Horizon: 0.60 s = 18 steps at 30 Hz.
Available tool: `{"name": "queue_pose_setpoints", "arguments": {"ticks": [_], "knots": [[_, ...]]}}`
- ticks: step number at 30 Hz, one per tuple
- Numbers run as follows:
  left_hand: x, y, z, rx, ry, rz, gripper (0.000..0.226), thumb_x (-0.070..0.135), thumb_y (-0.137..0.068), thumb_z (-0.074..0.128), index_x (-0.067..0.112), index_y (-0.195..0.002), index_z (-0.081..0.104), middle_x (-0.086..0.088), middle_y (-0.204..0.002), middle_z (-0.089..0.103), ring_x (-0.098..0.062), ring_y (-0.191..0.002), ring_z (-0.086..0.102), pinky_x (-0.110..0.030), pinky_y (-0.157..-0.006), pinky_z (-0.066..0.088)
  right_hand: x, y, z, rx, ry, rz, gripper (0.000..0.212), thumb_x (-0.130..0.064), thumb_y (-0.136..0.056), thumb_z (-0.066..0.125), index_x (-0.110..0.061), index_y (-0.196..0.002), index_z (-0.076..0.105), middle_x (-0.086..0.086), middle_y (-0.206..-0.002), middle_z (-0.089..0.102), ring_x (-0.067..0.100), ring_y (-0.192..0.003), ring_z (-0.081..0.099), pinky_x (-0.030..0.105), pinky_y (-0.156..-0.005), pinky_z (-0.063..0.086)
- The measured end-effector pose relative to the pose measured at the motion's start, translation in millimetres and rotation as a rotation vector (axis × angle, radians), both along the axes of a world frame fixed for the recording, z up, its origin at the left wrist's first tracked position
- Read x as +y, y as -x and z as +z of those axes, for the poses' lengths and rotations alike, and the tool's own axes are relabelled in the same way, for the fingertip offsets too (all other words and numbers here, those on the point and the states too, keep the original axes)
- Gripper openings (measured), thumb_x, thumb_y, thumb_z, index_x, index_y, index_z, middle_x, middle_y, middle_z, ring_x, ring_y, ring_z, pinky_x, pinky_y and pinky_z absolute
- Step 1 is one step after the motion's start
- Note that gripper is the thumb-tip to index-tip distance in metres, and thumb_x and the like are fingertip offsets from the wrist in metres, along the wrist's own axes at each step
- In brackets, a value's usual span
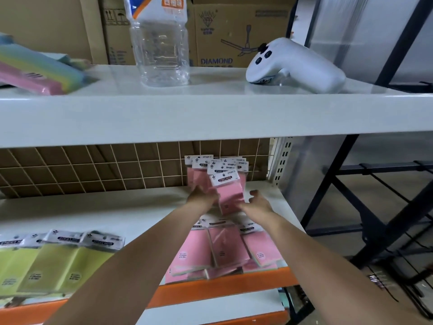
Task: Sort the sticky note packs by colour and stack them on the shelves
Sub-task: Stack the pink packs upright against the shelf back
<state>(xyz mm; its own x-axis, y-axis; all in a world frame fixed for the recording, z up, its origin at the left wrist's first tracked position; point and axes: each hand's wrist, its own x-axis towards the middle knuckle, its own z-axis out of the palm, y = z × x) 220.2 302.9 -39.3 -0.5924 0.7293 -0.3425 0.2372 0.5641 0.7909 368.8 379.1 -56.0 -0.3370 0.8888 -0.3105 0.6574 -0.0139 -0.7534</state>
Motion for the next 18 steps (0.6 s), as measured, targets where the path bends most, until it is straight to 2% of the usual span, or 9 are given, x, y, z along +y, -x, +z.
{"name": "queue_pose_setpoints", "arguments": {"ticks": [4, 7, 10, 13, 16, 18], "knots": [[7, 0, -9, 0.099, 0.074, -0.106, 0.068, 0.029, -0.083, 0.069, 0.012, -0.138, 0.034, -0.007, -0.130, 0.054, -0.024, -0.112, 0.055, -0.029, -0.091, 0.047, 1, 15, -9, -0.005, -0.025, 0.005, 0.067, -0.050, -0.074, 0.073, -0.018, -0.126, 0.045, 0.006, -0.119, 0.063, 0.026, -0.108, 0.059, 0.034, -0.089, 0.049], [14, 1, -13, 0.145, 0.083, -0.117, 0.053, 0.026, -0.086, 0.065, 0.011, -0.130, 0.041, -0.004, -0.125, 0.055, -0.019, -0.108, 0.053, -0.022, -0.080, 0.040, 5, 20, -10, -0.042, -0.046, 0.014, 0.064, -0.047, -0.074, 0.071, -0.020, -0.127, 0.048, 0.006, -0.120, 0.062, 0.030, -0.114, 0.056, 0.040, -0.095, 0.049], [19, 7, -15, 0.144, 0.082, -0.113, 0.053, 0.030, -0.084, 0.066, 0.011, -0.128, 0.044, -0.005, -0.124, 0.054, -0.021, -0.110, 0.051, -0.024, -0.081, 0.038, 14, 24, -11, -0.070, -0.052, 0.025, 0.058, -0.040, -0.078, 0.071, -0.019, -0.128, 0.049, 0.007, -0.125, 0.061, 0.030, -0.118, 0.054, 0.037, -0.097, 0.047], [22, 15, -20, 0.090, 0.059, -0.107, 0.060, 0.035, -0.077, 0.071, 0.013, -0.127, 0.045, -0.006, -0.127, 0.053, -0.023, -0.115, 0.050, -0.029, -0.088, 0.040, 20, 29, -9, -0.143, -0.061, 0.051, 0.055, -0.036, -0.083, 0.067, -0.014, -0.130, 0.048, 0.009, -0.126, 0.061, 0.029, -0.117, 0.056, 0.034, -0.099, 0.045], [24, 17, -21, -0.003, 0.041, -0.102, 0.051, 0.027, -0.080, 0.071, 0.008, -0.121, 0.049, -0.017, -0.127, 0.056, -0.030, -0.119, 0.052, -0.036, -0.095, 0.044, 20, 33, -9, -0.249, -0.099, 0.100, 0.055, -0.042, -0.084, 0.064, -0.016, -0.130, 0.049, 0.006, -0.124, 0.060, 0.026, -0.116, 0.055, 0.031, -0.096, 0.042], [25, 16, -21, -0.020, 0.035, -0.117, 0.044, 0.020, -0.084, 0.068, 0.004, -0.121, 0.050, -0.020, -0.126, 0.056, -0.029, -0.114, 0.054, -0.033, -0.085, 0.046, 21, 33, -11, -0.273, -0.111, 0.103, 0.060, -0.046, -0.081, 0.065, -0.018, -0.132, 0.048, 0.004, -0.126, 0.059, 0.026, -0.117, 0.053, 0.032, -0.096, 0.040]]}}
